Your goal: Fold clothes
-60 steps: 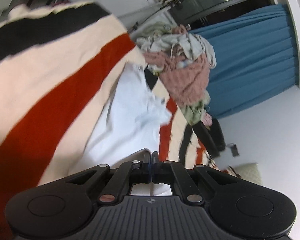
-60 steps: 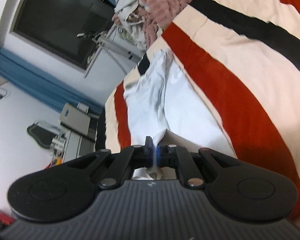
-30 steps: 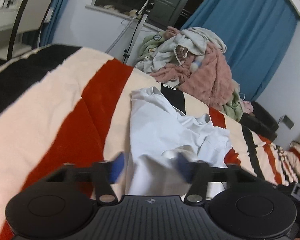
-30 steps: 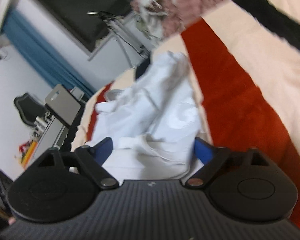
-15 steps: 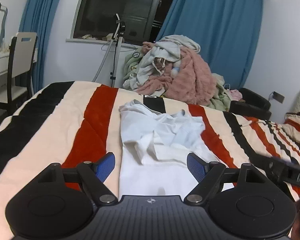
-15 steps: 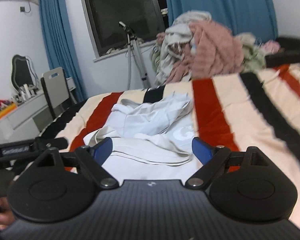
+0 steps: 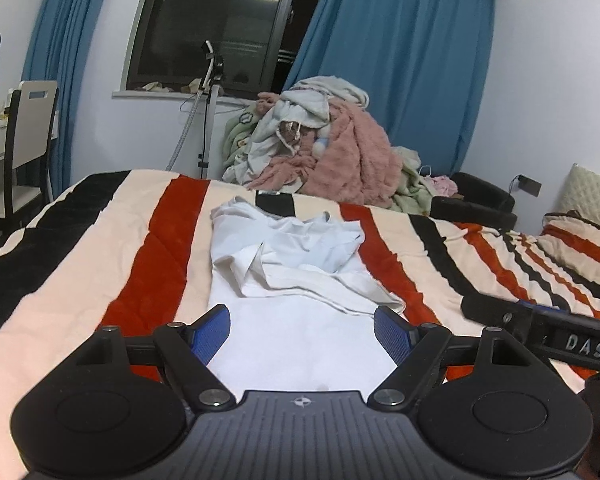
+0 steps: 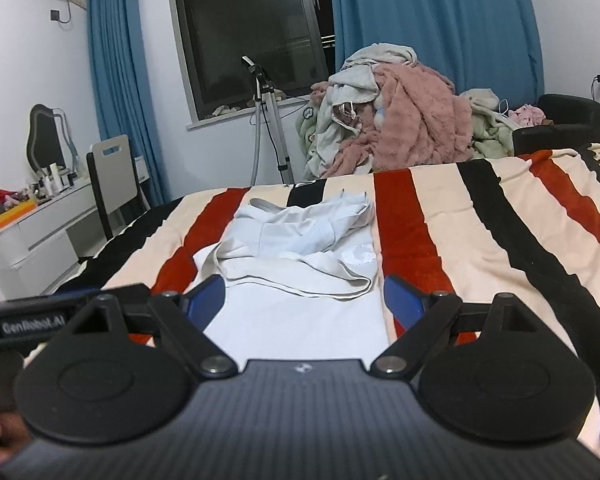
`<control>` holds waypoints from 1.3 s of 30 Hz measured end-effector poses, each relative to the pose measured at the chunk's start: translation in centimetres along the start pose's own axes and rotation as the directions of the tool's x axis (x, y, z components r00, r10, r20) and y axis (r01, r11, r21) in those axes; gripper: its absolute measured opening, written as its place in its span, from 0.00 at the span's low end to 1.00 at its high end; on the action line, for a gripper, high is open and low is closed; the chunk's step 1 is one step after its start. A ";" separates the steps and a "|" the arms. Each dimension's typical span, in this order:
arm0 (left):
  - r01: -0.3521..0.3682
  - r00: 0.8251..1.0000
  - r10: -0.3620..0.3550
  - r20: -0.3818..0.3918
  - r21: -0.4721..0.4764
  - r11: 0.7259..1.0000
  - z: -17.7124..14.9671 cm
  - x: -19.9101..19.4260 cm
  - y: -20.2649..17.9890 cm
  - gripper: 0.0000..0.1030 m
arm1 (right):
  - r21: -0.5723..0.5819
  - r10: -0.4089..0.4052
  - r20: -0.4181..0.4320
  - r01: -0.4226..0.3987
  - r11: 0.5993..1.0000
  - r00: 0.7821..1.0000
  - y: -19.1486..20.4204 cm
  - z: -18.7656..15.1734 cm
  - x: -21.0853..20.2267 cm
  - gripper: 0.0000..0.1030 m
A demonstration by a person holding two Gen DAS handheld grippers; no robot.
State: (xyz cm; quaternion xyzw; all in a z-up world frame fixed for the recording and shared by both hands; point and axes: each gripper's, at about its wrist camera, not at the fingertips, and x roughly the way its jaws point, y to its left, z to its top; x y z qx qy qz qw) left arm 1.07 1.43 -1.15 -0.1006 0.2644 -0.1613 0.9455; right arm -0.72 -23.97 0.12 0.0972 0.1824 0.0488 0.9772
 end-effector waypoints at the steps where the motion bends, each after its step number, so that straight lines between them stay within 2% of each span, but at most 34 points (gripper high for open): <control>1: 0.008 1.000 -0.009 -0.021 -0.032 0.999 -0.2 0.3 0.4 0.78 | -0.002 -0.002 0.003 0.002 1.000 1.000 0.0 0.0 0.1 0.85; 5: 0.035 0.993 -0.052 -0.103 -0.162 0.986 -1.2 1.3 1.8 0.78 | 0.000 -0.022 -0.008 0.022 1.000 1.000 -0.2 0.0 0.6 0.85; 7: 0.051 0.984 -0.092 -0.155 -0.247 0.968 -1.9 2.2 2.7 0.78 | 0.006 -0.033 -0.021 0.034 0.999 0.999 -0.4 -0.2 1.0 0.85; 10: 0.093 0.958 -0.193 -0.213 -0.407 0.909 -3.1 4.4 4.9 0.78 | 0.010 -0.048 -0.037 0.049 0.999 0.998 -0.4 -0.4 1.5 0.85; 12: 0.093 0.948 -0.224 -0.228 -0.473 0.876 -3.7 5.5 6.0 0.78 | 0.006 -0.064 -0.044 0.064 0.998 0.997 -0.4 -0.6 1.8 0.85; 15: 0.083 0.938 -0.257 -0.235 -0.567 0.819 -4.6 7.1 7.5 0.78 | 0.004 -0.099 -0.052 0.100 0.995 0.994 -0.5 -0.8 2.1 0.85; 17: 0.078 0.939 -0.269 -0.217 -0.626 0.776 -5.2 7.7 8.5 0.77 | 0.013 -0.113 -0.061 0.114 0.993 0.992 -0.8 -0.9 2.4 0.85; 19: 0.063 0.953 -0.233 -0.195 -0.624 0.779 -5.2 7.9 8.8 0.73 | 0.029 -0.122 -0.073 0.125 0.992 0.990 -1.1 -1.0 2.5 0.85; 23: 0.033 0.975 -0.162 -0.152 -0.621 0.783 -5.3 8.2 9.6 0.49 | 0.056 -0.131 -0.089 0.136 0.989 0.987 -1.7 -1.1 2.7 0.85; 25: 0.016 0.977 -0.145 -0.158 -0.622 0.783 -5.5 8.7 9.9 0.39 | 0.061 -0.134 -0.092 0.140 0.988 0.987 -1.8 -1.1 2.7 0.85; 27: 0.009 0.980 -0.130 -0.150 -0.622 0.783 -5.5 8.8 10.2 0.21 | 0.060 -0.137 -0.091 0.143 0.988 0.986 -1.9 -1.1 2.7 0.85; 29: 0.010 0.983 -0.122 -0.138 -0.621 0.784 -5.5 8.6 10.4 0.11 | 0.059 -0.140 -0.091 0.146 0.988 0.986 -1.9 -1.1 2.7 0.85; 39: 0.033 0.989 -0.110 -0.097 -0.582 0.813 -4.9 7.2 9.2 0.08 | 0.061 -0.138 -0.108 0.145 0.988 0.985 -2.0 -1.3 2.9 0.85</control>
